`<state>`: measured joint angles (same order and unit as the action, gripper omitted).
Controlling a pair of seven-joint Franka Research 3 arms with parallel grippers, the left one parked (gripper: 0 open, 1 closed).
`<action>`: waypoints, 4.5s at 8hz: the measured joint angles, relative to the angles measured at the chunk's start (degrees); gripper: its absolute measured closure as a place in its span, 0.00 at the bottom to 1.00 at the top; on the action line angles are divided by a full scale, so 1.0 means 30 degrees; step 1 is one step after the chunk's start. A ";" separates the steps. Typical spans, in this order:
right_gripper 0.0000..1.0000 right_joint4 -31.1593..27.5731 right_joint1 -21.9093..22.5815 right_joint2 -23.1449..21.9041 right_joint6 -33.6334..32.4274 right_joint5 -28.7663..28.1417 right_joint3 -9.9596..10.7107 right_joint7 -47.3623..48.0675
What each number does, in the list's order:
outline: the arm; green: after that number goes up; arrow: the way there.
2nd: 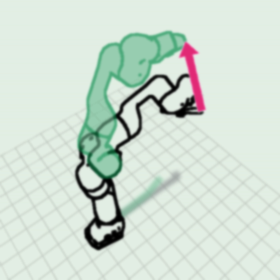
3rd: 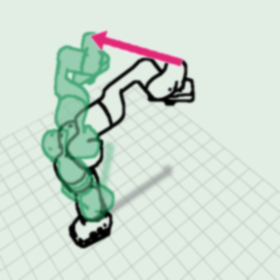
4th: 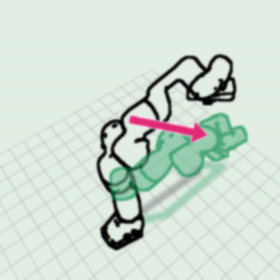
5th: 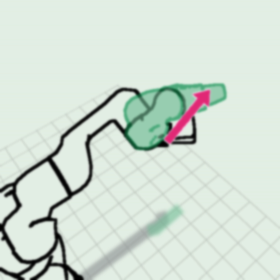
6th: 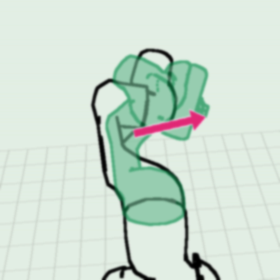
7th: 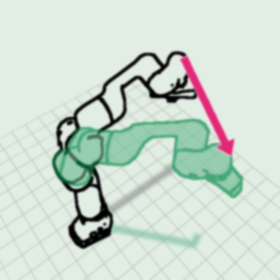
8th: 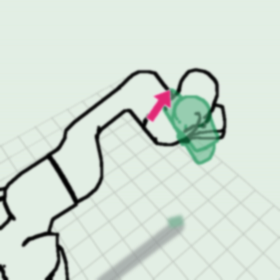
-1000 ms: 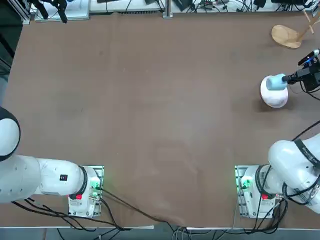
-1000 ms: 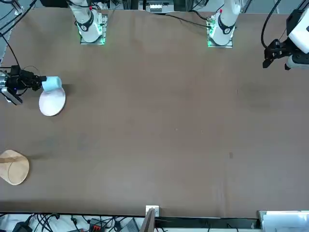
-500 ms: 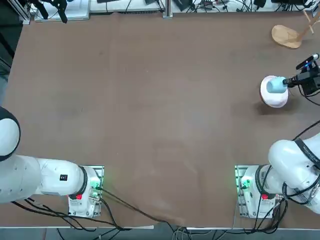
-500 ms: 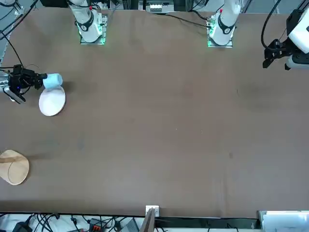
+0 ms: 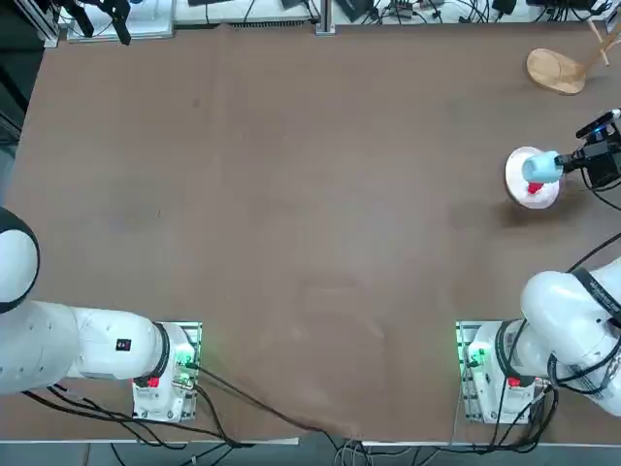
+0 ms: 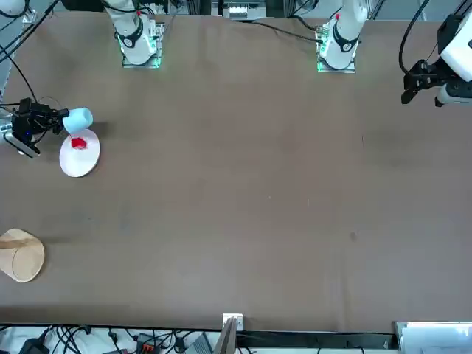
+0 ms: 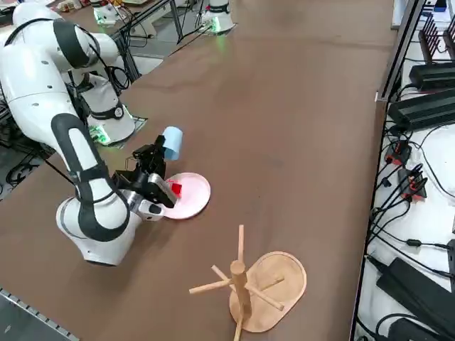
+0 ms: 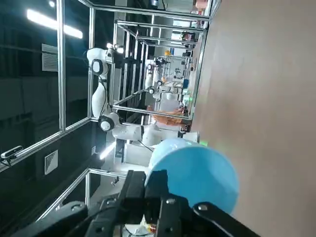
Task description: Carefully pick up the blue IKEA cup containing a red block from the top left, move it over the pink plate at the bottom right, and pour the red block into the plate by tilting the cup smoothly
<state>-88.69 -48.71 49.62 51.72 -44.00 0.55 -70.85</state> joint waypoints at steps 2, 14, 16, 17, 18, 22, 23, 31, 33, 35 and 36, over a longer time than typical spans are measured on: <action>0.97 0.0259 0.0052 -0.0006 0.0486 0.0009 -0.0082 0.0001; 0.97 -0.5349 0.8689 -1.0320 1.6843 0.6397 -0.0404 1.3683; 0.97 -0.5306 1.0540 -1.1333 1.7640 0.8621 -0.0429 1.6795; 0.97 -0.5212 1.1203 -1.1604 1.7763 0.9290 -0.0439 1.8015; 0.97 -0.5043 1.1804 -1.1721 1.7834 0.9736 -0.0460 1.9176; 0.97 -0.3834 1.5277 -1.1785 1.8092 1.1900 -0.0523 2.6019; 0.97 -0.3593 1.6362 -1.1797 1.8095 1.2513 -0.0523 2.8333; 0.97 -0.3647 2.1298 -0.8958 2.1371 1.4214 0.0232 3.8269; 0.97 -0.3659 2.1914 -0.7295 2.3244 1.4310 0.0330 3.9175; 0.97 -0.3631 2.2061 -0.6471 2.3860 1.4635 0.0401 3.9412; 0.97 -0.3632 2.2064 -0.6259 2.4088 1.4781 0.0427 3.9475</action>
<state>-99.59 17.49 30.85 123.98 0.35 1.83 47.58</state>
